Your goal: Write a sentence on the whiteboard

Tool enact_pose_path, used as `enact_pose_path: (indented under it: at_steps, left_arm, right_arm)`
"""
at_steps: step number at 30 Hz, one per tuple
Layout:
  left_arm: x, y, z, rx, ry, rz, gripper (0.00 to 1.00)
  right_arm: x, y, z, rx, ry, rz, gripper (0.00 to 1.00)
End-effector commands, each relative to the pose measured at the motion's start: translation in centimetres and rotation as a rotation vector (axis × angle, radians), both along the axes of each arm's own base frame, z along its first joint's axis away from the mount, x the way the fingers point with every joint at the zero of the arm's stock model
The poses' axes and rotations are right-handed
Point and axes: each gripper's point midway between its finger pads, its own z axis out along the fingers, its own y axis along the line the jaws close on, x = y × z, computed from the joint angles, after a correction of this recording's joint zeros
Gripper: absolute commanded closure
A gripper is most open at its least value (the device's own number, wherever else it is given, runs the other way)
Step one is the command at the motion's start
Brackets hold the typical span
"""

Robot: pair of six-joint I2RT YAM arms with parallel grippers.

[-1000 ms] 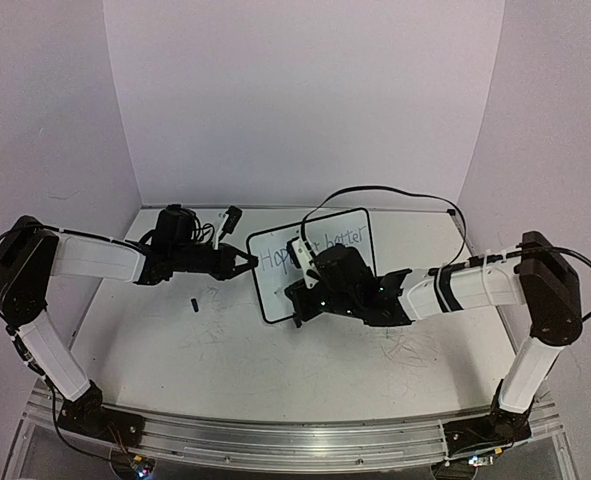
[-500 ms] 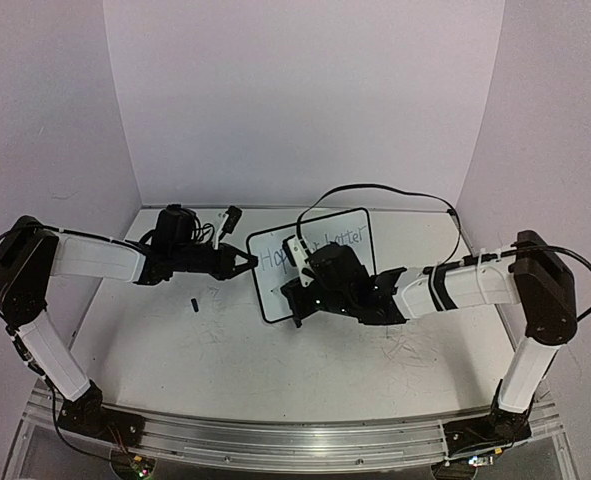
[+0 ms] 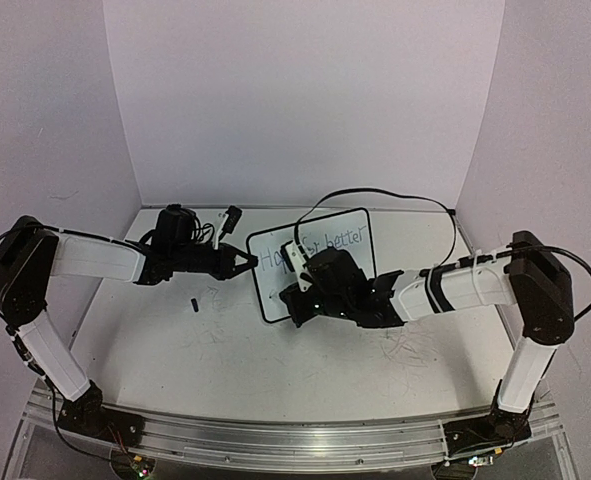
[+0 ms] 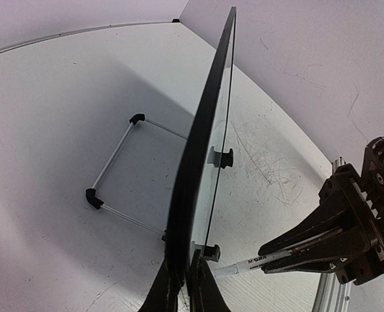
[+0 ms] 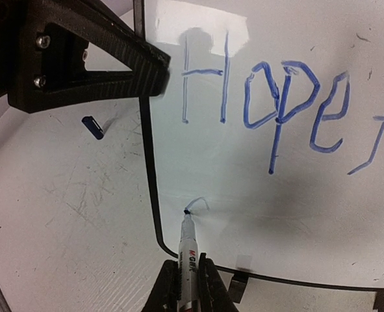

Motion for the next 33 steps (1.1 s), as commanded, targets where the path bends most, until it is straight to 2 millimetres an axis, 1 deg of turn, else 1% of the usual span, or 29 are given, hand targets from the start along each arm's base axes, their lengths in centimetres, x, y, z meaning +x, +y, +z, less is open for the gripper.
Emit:
enact_pose_path:
  at_steps: [1,5,9,25,33]
  left_arm:
    - [0.9,0.7,0.6,0.036,-0.074,0.046,1.0]
    - [0.8,0.8,0.6,0.037,-0.071,0.046,1.0]
    - [0.8,0.8,0.7,0.036,-0.074,0.049,1.0]
    - [0.7,0.9,0.7,0.036,-0.074,0.05,1.0]
    - [0.6,0.9,0.5,0.038,-0.071,0.046,1.0]
  right_arm:
    - [0.3,-0.9,-0.1,-0.005,-0.003,-0.05,1.0]
    - [0.1,-0.8,-0.3,-0.004,0.008,-0.043,1.0]
    - [0.4,-1.2,-0.3,-0.01,0.0,-0.066,1.0]
    - [2.1,-1.4,3.6,0.045,-0.094,-0.136,1.0]
    - [2.7,-1.5,4.9,0.069,-0.119,-0.154,1.0]
